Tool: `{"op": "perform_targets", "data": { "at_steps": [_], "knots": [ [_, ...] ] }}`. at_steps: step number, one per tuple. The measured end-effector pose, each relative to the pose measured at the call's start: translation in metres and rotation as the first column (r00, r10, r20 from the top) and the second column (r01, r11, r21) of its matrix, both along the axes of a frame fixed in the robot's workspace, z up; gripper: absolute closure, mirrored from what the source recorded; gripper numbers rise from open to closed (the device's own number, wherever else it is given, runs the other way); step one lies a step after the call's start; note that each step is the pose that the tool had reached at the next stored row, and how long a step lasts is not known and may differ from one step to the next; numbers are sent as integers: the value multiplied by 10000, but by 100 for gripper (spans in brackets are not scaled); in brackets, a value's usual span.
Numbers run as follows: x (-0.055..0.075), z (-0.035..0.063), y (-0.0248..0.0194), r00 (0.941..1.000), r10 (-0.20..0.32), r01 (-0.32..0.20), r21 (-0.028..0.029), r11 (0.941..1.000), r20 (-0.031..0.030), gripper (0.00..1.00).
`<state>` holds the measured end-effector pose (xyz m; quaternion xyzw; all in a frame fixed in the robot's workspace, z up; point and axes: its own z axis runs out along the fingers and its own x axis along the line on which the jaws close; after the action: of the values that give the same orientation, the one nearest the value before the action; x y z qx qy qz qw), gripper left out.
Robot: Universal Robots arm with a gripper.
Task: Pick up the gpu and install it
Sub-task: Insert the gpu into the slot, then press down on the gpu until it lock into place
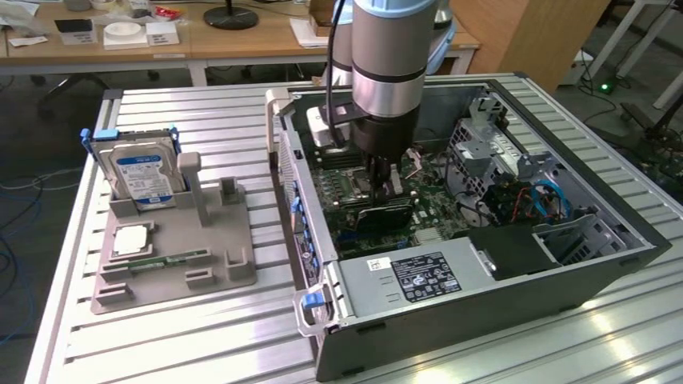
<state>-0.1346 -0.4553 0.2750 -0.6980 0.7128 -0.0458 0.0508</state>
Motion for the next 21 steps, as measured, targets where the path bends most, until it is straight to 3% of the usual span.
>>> {"op": "perform_targets", "data": {
  "at_steps": [13,14,19,21],
  "knots": [
    [-1,13,0,10000,-1,1,-1,10000,7,89],
    [-1,13,0,10000,-1,1,-1,10000,-35,89],
    [-1,22,0,9983,0,0,-1,10000,-588,89],
    [-3,31,0,9971,0,0,-2,10000,-759,89]
  ]
}}
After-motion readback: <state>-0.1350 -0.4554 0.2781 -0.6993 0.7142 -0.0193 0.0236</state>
